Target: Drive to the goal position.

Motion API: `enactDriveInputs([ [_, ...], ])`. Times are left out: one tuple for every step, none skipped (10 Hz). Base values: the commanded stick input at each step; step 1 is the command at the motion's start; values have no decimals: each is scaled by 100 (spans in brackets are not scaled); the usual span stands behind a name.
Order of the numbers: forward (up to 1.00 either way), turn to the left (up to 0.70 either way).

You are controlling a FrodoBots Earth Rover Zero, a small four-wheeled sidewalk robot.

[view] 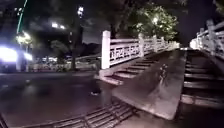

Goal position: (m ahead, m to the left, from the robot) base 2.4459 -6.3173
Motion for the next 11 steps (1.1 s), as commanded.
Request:
enactDriveInputs([
  [45, 0],
  [45, 0],
  [45, 0],
  [45, 0],
  [45, -14],
  [45, -27],
  [45, -27],
  [45, -27],
  [45, -27],
  [45, -27],
  [45, -27],
])
